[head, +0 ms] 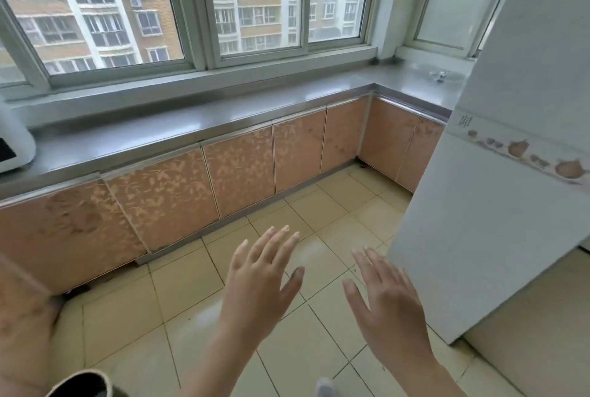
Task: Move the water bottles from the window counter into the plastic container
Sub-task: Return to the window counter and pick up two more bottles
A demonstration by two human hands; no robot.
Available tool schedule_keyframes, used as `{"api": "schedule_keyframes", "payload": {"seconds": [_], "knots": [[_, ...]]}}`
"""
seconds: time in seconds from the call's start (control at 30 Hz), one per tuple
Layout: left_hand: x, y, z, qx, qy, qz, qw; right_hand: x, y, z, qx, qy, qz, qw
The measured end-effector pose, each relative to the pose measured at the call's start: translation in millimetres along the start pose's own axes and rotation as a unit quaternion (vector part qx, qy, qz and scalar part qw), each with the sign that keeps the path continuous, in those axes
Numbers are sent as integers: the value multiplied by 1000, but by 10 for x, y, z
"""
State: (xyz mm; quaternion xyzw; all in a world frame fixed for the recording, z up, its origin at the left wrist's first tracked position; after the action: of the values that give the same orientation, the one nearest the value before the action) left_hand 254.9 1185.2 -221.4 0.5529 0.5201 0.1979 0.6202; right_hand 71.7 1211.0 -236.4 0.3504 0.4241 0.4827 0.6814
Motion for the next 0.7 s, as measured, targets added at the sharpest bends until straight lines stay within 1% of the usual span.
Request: {"api": "schedule_keyframes", "payload": {"seconds": [0.23, 0.47, 0.7], "knots": [[-1309, -586, 370, -8, -1, 13, 1000, -1401, -268, -311, 4, -8, 17, 1000], [-2454, -980, 785, 5, 9, 10, 1000, -2690, -347, -432, 23, -10, 1, 1000], [-3578, -1598, 1307, 33, -11, 11, 999, -3844, -753, -508, 15, -41, -4, 999]]}}
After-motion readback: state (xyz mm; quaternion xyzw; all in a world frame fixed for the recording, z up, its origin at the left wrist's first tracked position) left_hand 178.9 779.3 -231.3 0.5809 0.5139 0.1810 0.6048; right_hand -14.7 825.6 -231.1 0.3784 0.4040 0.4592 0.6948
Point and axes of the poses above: each hand's wrist, its own x-axis away from the middle knuckle, its own y-axis out of the back of the hand, z = x × y, the point moved 10 cm from there along -x, towards the middle knuckle, and after that the axes turned 10 degrees about -y, right-handed, at the moved point
